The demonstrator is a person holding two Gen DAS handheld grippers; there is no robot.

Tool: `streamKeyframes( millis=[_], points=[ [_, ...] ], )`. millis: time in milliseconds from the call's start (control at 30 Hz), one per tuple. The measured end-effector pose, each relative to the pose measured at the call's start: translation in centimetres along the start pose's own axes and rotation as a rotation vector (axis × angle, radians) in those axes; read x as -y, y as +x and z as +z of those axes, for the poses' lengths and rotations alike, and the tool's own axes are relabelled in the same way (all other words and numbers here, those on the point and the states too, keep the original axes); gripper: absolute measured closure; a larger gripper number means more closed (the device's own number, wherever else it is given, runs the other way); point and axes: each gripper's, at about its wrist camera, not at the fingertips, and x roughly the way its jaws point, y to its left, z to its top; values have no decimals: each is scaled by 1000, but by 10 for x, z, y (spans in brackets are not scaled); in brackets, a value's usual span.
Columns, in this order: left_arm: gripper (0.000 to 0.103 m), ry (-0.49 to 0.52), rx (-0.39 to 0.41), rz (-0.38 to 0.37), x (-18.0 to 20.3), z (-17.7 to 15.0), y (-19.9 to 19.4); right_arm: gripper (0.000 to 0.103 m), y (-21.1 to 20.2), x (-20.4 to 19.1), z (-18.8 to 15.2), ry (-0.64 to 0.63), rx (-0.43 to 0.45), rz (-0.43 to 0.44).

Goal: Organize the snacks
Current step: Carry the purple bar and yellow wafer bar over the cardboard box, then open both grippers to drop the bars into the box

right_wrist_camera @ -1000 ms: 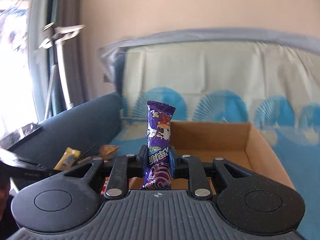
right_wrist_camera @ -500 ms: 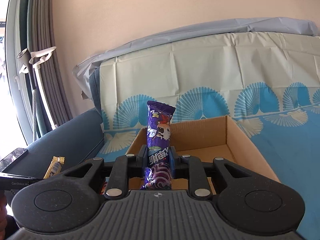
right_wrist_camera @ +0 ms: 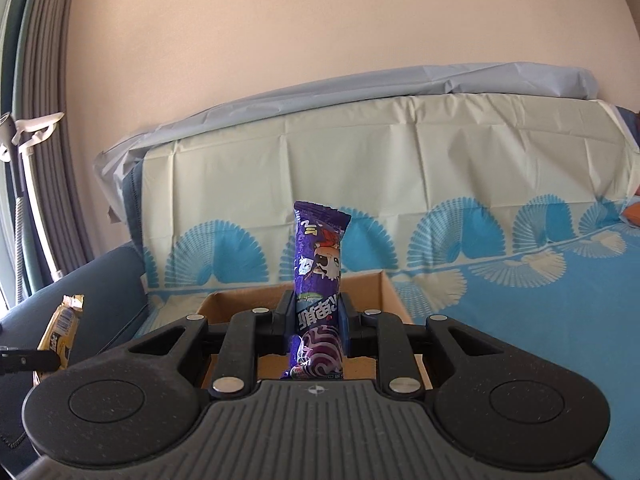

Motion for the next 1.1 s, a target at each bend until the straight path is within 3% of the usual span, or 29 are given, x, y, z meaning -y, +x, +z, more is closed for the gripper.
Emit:
streamKeyframes(
  millis=[267,600,1100],
  points=[
    [92,67,-31,-55,33,-1,45,81,-7,25,10,94,13,-36],
    [92,241,-11,-102,82,-7,91,81,-4,16,13,51,-2,-29],
    [92,206,-19,-115,79,-8,96,80,9,4,14,0,-25,-38]
  ],
)
